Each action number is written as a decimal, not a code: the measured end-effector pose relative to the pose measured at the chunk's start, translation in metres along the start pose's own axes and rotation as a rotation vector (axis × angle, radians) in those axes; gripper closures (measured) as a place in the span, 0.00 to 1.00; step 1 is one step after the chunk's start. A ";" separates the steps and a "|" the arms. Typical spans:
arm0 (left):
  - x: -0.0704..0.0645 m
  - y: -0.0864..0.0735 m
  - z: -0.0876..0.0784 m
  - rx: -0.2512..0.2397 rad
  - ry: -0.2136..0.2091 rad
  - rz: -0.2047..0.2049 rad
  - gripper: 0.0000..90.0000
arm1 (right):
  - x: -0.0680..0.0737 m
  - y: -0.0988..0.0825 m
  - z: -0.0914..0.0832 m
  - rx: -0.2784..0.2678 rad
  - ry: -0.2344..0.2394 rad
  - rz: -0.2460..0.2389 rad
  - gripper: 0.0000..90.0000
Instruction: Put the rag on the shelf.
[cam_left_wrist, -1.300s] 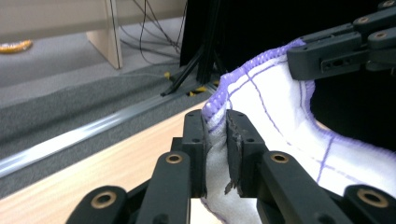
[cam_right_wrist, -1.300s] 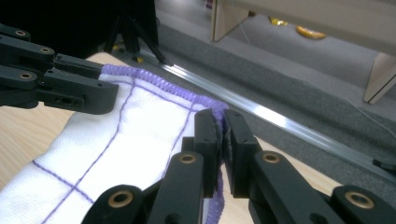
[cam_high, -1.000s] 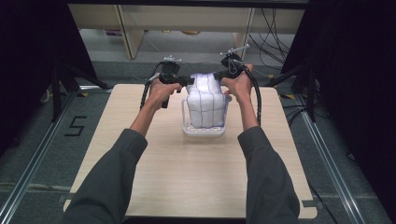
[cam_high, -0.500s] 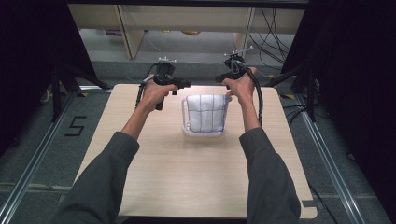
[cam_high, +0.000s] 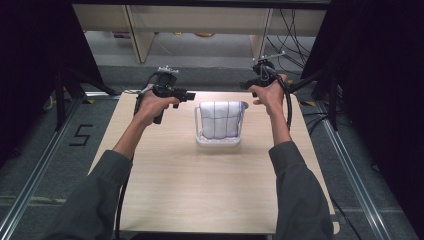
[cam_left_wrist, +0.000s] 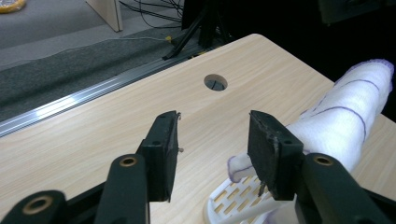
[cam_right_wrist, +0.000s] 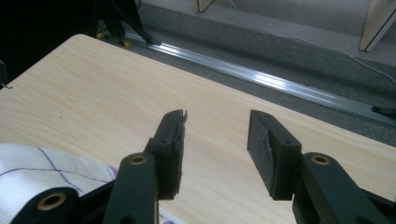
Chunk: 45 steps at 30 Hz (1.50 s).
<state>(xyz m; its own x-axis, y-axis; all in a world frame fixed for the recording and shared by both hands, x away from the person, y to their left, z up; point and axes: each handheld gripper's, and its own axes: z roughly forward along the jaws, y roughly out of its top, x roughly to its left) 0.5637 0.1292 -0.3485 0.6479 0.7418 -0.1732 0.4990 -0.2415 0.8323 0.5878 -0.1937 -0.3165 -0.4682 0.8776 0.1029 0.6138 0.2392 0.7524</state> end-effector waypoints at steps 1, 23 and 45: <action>0.001 -0.001 -0.003 0.011 0.000 0.008 0.57 | 0.000 0.000 -0.002 -0.003 0.005 0.003 0.63; -0.026 -0.025 -0.035 0.005 -0.040 0.026 0.39 | 0.017 -0.021 -0.042 -0.072 0.077 -0.065 0.45; -0.062 -0.055 -0.058 -0.047 -0.098 0.030 0.34 | 0.034 -0.052 -0.059 -0.083 0.131 -0.126 0.42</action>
<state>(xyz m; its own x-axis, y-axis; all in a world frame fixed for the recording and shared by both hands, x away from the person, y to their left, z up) 0.4628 0.1327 -0.3536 0.7163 0.6695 -0.1969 0.4528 -0.2311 0.8611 0.5020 -0.2011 -0.3135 -0.6198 0.7802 0.0843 0.4933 0.3037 0.8151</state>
